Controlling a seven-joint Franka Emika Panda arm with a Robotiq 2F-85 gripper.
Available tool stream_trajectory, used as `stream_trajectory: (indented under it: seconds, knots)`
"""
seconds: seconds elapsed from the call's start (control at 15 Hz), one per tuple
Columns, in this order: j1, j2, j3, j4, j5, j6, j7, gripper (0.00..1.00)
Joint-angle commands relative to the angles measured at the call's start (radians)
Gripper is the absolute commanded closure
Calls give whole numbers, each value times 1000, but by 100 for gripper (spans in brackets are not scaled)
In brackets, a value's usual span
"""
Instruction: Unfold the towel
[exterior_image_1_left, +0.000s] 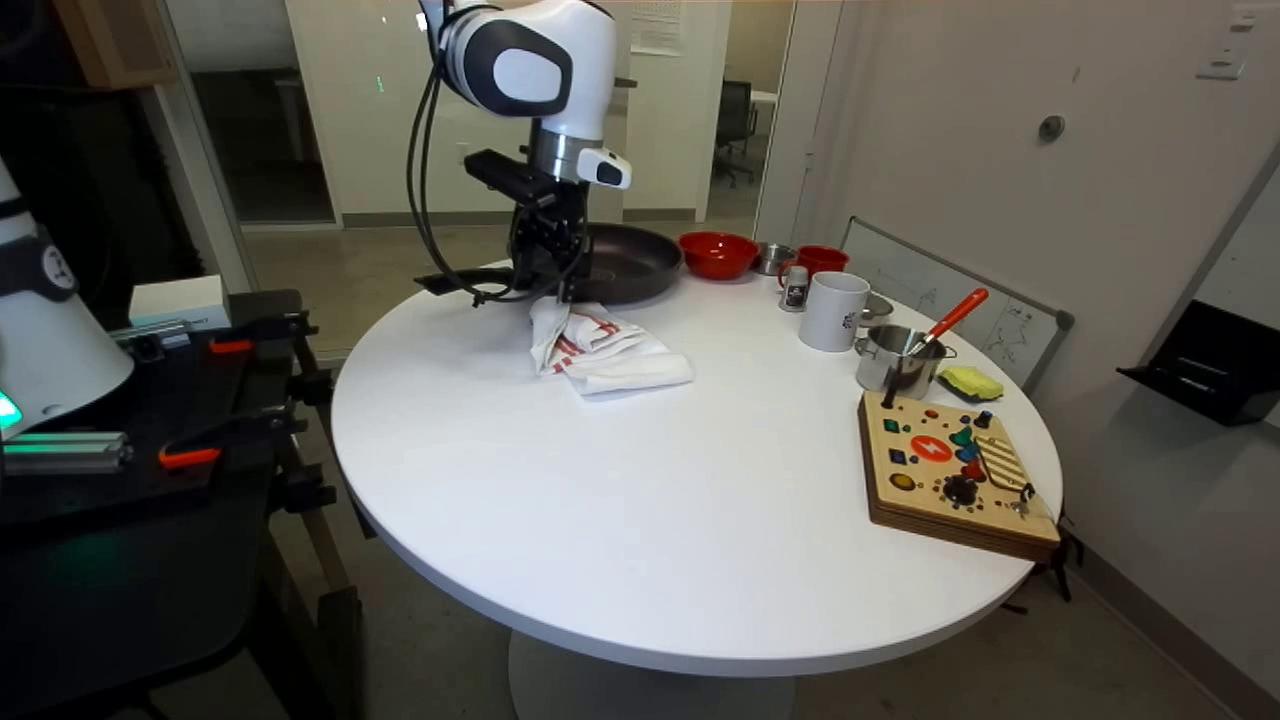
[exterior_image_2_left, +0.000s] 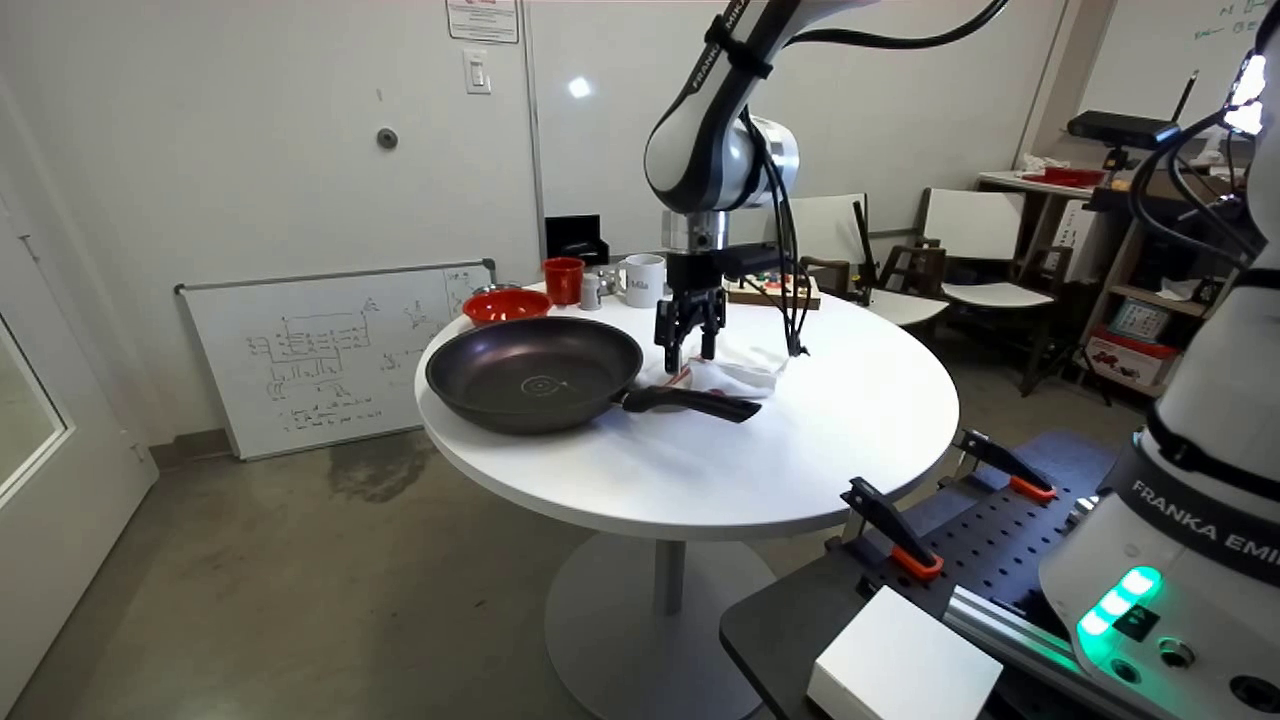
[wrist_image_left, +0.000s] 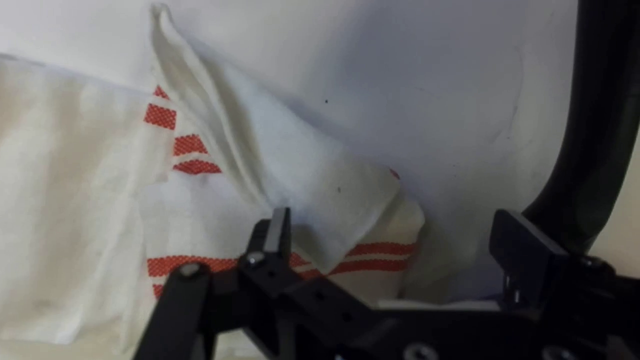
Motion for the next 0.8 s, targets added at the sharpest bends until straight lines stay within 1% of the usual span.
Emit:
stream_trajectory:
  seconds: [0.0,0.07,0.2,0.47,0.6,0.67,0.73]
  knots:
    - [9,-21,0,-27,-6,2,-31,7]
    - [13,-20,-3,-29,-12,3,-30,26]
    - [17,-19,-6,-29,-20,3,-31,40]
    - [32,-17,-16,-25,-43,3,-19,72]
    - [41,-15,-22,-23,-58,3,-12,86]
    - [53,-16,-33,-23,-79,2,1,83]
    - [68,-19,-45,-23,-108,3,13,51]
